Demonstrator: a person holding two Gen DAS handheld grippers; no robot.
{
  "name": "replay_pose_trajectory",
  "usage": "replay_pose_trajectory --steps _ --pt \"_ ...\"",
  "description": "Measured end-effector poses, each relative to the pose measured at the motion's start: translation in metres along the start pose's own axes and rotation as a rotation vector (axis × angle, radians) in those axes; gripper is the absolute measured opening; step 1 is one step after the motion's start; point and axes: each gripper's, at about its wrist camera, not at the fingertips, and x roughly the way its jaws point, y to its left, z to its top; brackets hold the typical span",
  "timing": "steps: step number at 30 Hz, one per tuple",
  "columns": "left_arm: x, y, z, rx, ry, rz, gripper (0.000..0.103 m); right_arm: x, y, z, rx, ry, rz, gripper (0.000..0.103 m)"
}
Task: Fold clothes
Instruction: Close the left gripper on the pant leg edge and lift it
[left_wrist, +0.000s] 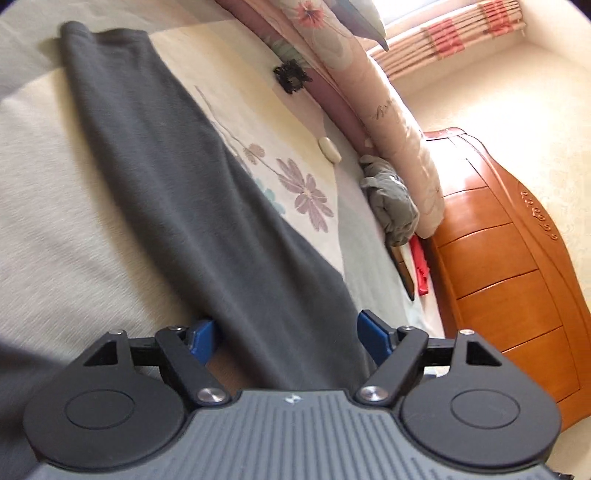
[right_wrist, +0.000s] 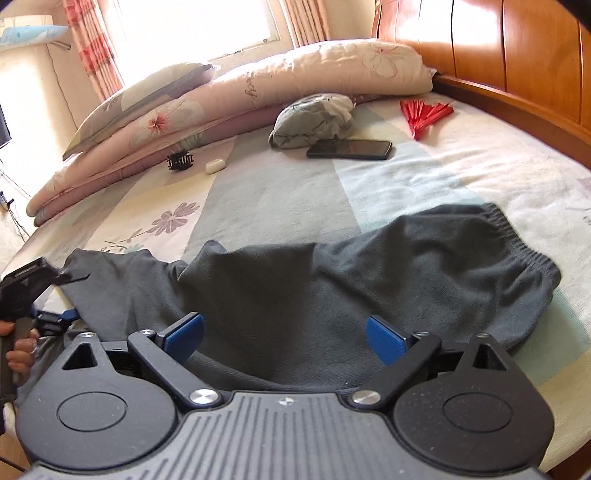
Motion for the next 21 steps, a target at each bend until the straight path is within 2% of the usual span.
replay_pose_trajectory --steps 8,10,16,21 --pt "0.026 -0.012 0.009 0.033 -0.045 0.002 0.079 0.038 -0.008 -0.014 0.03 0.122 -0.018 0.103" --pt "0.027 -0.012 0.009 0.034 -0.052 -0.002 0.082 0.038 -0.007 -0.016 0.015 0.123 -0.017 0.103" --pt "0.039 -0.011 0.016 0.052 -0.108 -0.012 0.082 0.038 -0.009 -0.02 0.016 0.112 -0.007 0.103" --pt "0.042 -0.014 0.011 0.122 -0.135 0.002 0.077 0.037 -0.013 -0.022 0.029 0.101 0.004 0.103"
